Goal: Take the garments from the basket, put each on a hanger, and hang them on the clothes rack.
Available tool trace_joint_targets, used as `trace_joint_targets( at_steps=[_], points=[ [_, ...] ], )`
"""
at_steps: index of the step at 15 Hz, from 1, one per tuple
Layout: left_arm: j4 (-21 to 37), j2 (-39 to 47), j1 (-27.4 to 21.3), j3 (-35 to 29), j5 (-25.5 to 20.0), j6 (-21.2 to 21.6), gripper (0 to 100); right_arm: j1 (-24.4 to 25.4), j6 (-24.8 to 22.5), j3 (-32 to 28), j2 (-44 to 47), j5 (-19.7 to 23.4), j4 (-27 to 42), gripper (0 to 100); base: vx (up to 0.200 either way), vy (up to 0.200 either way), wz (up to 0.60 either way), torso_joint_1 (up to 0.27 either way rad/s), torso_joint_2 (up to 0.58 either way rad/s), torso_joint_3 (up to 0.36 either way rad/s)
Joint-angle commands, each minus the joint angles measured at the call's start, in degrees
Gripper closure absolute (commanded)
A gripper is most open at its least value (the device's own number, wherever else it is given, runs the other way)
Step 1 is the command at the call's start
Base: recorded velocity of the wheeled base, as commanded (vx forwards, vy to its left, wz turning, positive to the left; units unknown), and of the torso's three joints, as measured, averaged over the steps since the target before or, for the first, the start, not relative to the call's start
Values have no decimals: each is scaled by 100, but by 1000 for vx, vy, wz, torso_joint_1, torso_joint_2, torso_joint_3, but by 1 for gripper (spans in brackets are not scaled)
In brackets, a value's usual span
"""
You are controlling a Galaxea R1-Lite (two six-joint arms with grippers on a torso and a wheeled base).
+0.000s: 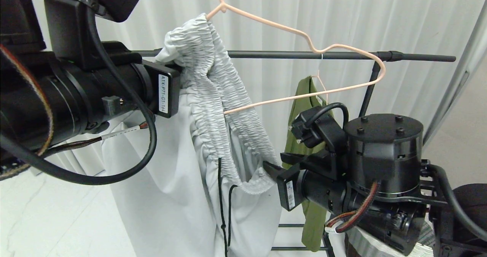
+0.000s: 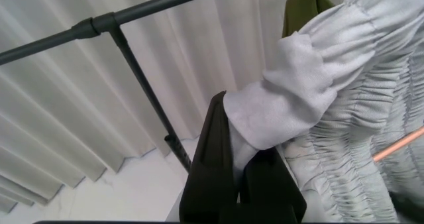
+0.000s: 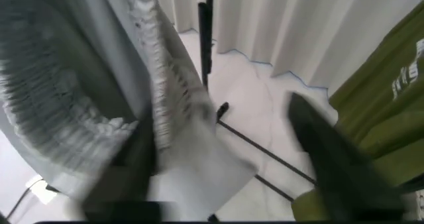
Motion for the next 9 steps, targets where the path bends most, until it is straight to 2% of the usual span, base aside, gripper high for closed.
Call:
trace_joint_targets(
  at_steps=[1, 3, 6, 9],
  points=[
    [-4, 4, 29, 43, 11, 1, 100, -93, 4, 6, 33, -14, -1, 100, 0, 0, 0, 0, 0, 0],
    [5, 4, 152, 149, 20, 63, 100, -339, -5, 6, -11, -137, -1, 100, 0, 0, 0, 0, 0, 0],
    [-4, 13, 354, 324, 55, 204, 100, -814, -5, 6, -47, -603, -1, 100, 0, 0, 0, 0, 0, 0],
    [-4, -31, 749, 500, 55, 792, 100, -1236, -22, 33, -47, -761, -203, 100, 0, 0, 0, 0, 0, 0]
  ],
)
